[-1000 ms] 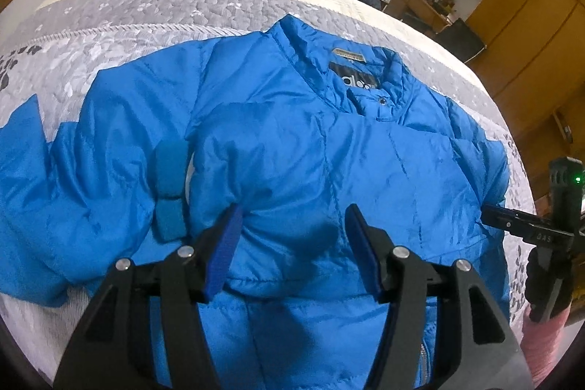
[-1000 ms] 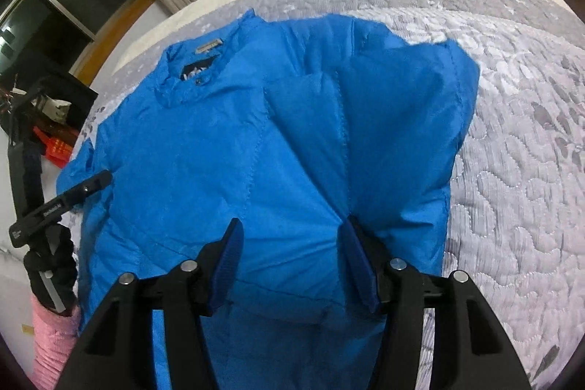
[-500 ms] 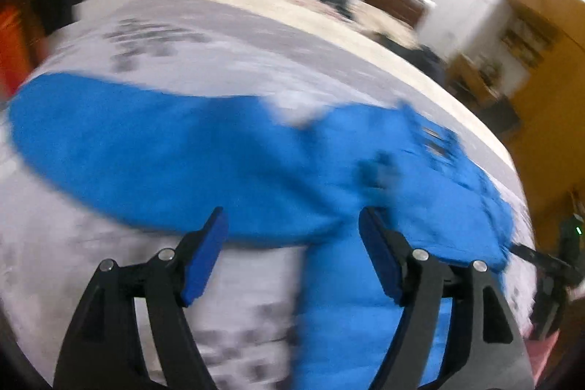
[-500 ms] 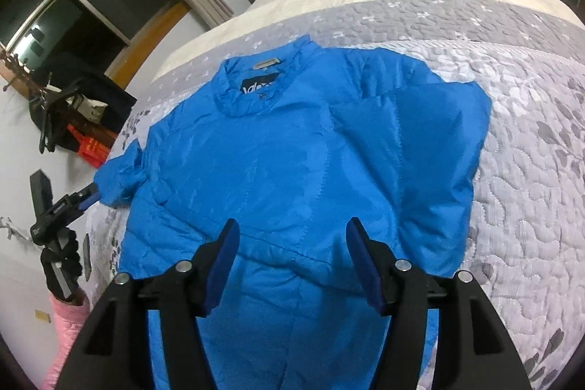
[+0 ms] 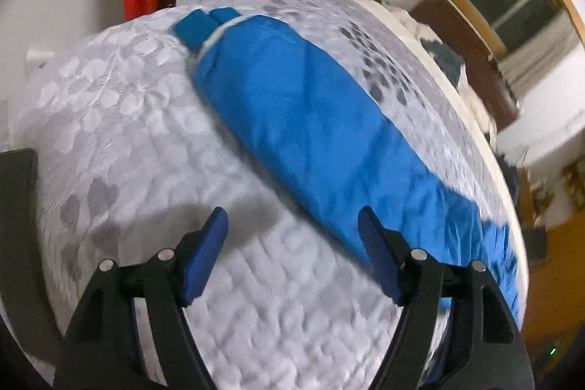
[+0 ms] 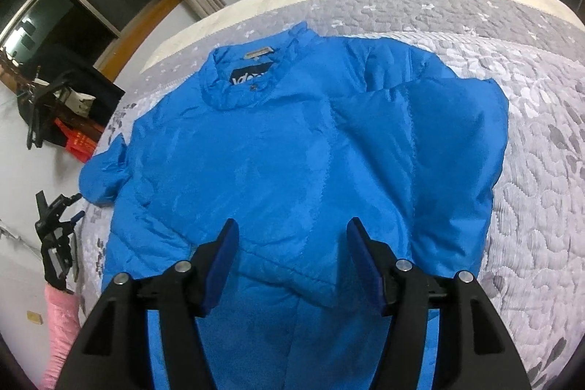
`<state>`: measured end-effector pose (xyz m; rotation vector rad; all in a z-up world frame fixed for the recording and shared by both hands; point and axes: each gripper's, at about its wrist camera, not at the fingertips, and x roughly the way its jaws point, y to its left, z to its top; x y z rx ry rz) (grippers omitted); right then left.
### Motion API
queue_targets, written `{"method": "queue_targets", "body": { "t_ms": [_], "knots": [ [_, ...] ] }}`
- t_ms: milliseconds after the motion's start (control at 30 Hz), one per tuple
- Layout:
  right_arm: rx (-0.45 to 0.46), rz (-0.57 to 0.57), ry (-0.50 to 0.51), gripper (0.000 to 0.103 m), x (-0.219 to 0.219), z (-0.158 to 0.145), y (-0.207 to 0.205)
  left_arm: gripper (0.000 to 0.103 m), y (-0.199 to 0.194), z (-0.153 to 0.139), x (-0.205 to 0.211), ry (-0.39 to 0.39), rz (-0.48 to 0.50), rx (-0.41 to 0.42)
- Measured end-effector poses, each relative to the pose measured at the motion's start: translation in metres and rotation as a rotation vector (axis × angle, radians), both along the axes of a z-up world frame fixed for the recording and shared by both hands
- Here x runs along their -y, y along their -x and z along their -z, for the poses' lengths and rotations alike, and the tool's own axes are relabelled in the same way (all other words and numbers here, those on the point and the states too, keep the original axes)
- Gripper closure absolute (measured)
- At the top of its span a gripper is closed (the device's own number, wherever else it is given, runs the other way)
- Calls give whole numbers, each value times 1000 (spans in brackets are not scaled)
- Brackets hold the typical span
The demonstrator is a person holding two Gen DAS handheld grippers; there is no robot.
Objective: Fold small clothes
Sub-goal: 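Grasp the cuff of the other sleeve with the left tool, then fold the sleeve across the jacket body toward the right tool and release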
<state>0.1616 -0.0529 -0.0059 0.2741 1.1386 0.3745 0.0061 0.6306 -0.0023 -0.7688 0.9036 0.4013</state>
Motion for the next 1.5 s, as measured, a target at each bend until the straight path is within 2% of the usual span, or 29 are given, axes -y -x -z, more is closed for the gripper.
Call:
{"method": "queue_targets", "body": {
  "t_ms": [200, 300, 400, 567, 767, 1033, 1167, 1500],
  "knots": [
    [-13, 23, 16, 41, 5, 6, -4, 37, -18, 10, -23, 18, -28, 41],
    [-17, 30, 24, 41, 7, 8, -6, 43, -26, 12, -32, 24, -54, 57],
    [-17, 31, 31, 41, 7, 9, -8, 55, -32, 13, -40, 19, -86, 60],
    [-9, 20, 60, 41, 2, 11, -8, 84, -38, 7, -41, -6, -117, 51],
    [-4, 13, 62, 41, 2, 10, -7, 95, -40, -14, -24, -81, -111, 81],
    [16, -20, 69, 41, -5, 1, 2, 97, -43, -65, 43, -226, 0, 179],
    [17, -29, 83, 41, -9, -1, 5, 98, -53, -89, 96, -295, 105, 221],
    [28, -23, 88, 41, -3, -2, 9, 99, -75, -123, 240, -367, 379, 329]
  ]
}}
